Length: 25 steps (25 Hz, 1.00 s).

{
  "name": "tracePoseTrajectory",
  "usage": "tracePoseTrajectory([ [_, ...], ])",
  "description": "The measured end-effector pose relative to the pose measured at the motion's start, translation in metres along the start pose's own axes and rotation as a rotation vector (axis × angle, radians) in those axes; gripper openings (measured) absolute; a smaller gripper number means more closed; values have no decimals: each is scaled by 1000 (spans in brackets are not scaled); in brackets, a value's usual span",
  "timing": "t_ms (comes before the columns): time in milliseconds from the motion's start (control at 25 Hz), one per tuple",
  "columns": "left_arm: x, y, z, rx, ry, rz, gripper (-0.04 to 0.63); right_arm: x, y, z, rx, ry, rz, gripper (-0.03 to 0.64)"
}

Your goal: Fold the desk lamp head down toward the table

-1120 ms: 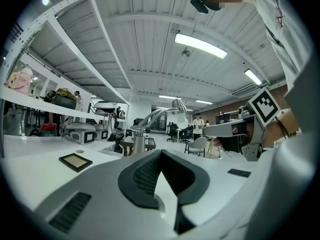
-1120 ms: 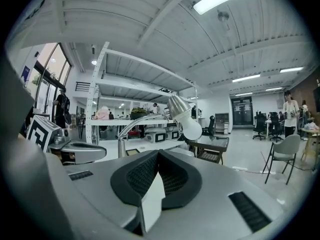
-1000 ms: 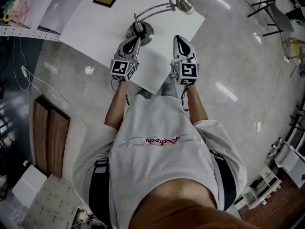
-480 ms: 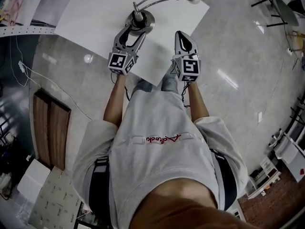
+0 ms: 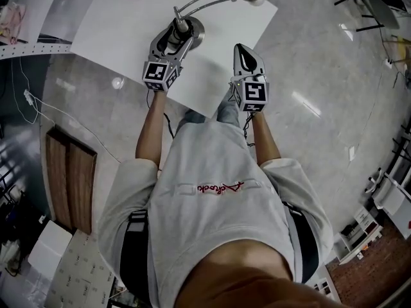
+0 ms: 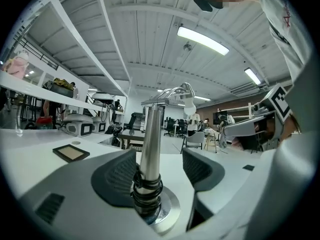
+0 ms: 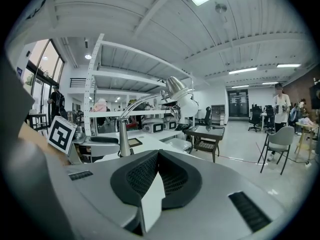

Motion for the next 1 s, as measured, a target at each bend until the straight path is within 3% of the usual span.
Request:
tracePoseTrajectory([
  [160,22,1,-9,16,-8,-24,291,-1,1,3,0,-9,1,18],
  [600,67,25,-4,79,-83,4,268,-4,2,13,-4,-41,-2,18],
  [1000,69,26,0,136,-92,15,121,-3,8,20,-6,-52,11,18],
])
Point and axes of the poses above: the fingertips, and each gripper's own axes: x forward along the fingers, z to its right, y out of its top, the point moved 8 cm from there along -x, backward along the fingers, and after that the axes turned 10 degrees about y, right-handed, at the moved point
